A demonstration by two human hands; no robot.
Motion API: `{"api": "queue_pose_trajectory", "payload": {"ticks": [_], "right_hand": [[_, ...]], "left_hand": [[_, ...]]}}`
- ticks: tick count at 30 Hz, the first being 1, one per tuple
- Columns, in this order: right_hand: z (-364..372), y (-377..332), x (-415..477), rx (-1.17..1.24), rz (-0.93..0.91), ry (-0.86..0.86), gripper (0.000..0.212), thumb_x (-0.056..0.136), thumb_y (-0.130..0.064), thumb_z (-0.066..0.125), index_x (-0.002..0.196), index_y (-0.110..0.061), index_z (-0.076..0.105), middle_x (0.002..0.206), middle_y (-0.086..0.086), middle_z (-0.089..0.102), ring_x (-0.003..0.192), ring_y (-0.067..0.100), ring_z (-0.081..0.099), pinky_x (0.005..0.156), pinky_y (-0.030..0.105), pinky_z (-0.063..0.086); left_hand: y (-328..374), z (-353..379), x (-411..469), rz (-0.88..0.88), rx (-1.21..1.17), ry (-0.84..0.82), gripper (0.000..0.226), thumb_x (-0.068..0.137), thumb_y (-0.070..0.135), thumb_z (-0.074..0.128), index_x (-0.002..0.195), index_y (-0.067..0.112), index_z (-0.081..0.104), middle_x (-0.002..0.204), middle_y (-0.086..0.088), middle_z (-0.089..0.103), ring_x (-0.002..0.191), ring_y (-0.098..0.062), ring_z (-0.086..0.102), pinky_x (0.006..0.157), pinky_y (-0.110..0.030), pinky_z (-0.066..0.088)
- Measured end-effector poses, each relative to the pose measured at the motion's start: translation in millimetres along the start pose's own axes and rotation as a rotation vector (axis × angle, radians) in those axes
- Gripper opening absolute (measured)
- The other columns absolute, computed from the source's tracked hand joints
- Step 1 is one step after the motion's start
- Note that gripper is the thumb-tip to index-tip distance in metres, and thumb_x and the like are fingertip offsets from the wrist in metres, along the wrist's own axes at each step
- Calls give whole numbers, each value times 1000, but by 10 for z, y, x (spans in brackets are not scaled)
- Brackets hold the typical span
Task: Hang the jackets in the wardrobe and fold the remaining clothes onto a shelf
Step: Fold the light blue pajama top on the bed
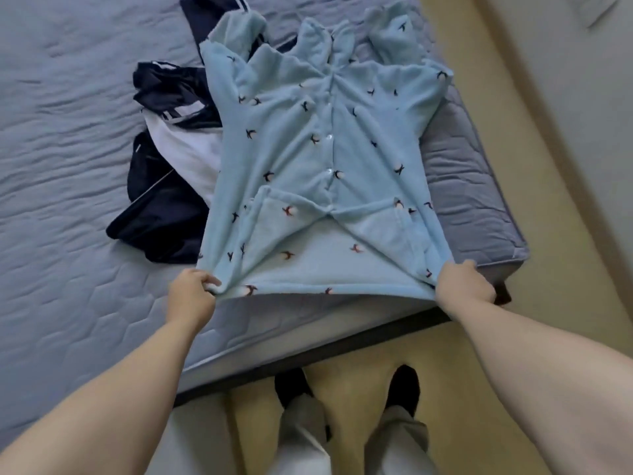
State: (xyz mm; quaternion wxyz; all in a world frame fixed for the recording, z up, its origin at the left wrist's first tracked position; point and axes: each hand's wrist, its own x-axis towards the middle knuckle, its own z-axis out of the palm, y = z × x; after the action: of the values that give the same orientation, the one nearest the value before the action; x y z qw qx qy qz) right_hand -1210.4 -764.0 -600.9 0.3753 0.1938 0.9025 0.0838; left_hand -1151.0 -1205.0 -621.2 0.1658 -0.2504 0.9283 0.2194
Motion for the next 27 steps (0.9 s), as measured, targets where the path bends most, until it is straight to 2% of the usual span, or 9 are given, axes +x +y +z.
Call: {"api": "queue_pose_trajectory", "payload": {"ticks": [4,11,13,15,18,20,23,25,27], "right_hand": [[483,172,87,-36,-19,3,29,99,-16,46,126,-13,57,116,11,39,89,31,54,72,38,45],[1081,228,176,-102,-93,-2,31,99,-21,46,129,-16,51,123,12,41,109,32,51,74,39,42],[1197,183,202,-172,-125,18,34,97,-23,45,131,-18,48,129,12,43,119,31,46,84,40,41],[1235,75,242,-163,-129,68,40,91,-28,52,130,-18,47,132,11,43,122,30,44,91,42,40],[1153,-175,360,98,-169,138,61,81,-33,64,135,-14,44,137,13,44,126,33,42,101,45,39],[1031,-354,471,392,-188,129,73,79,-35,62,144,-13,37,146,12,41,135,34,38,110,48,33],[812,-578,667,814,-134,72,85,79,-40,66,153,-20,29,153,6,40,141,32,35,114,49,29],[721,-698,715,1096,-109,0,84,78,-39,71,152,-22,32,145,2,50,135,28,46,108,38,36],[725,-766,592,1165,-210,-27,70,80,-34,73,142,-23,43,133,2,59,122,26,56,93,27,39]], "left_hand": [[-150,371,-276,-34,0,-39,29,86,-13,54,86,9,74,114,-10,60,107,-32,58,90,-30,41],[-333,817,-520,-53,96,-135,32,82,-15,54,98,7,71,121,-10,56,111,-34,56,94,-37,45],[-324,907,-523,-45,242,-277,36,84,-7,57,113,13,68,136,-6,53,122,-33,52,99,-41,46],[-193,947,-471,-57,481,-318,36,84,11,61,118,21,66,134,-3,56,122,-31,50,97,-41,44],[207,993,-325,-102,515,-139,40,76,33,67,115,23,63,117,-6,61,112,-32,53,92,-43,41],[495,1063,-211,-81,293,-30,49,72,35,67,118,20,59,116,-7,62,111,-33,55,91,-45,42],[850,1159,-35,-124,-78,-31,68,71,42,69,133,22,51,123,-1,62,118,-29,56,103,-49,44],[986,1202,68,-189,-241,-52,69,70,50,71,131,26,48,116,7,61,113,-22,60,103,-48,46],[1057,1213,118,-252,-319,-50,63,73,55,72,125,26,52,104,12,59,104,-19,62,90,-39,51]]}}
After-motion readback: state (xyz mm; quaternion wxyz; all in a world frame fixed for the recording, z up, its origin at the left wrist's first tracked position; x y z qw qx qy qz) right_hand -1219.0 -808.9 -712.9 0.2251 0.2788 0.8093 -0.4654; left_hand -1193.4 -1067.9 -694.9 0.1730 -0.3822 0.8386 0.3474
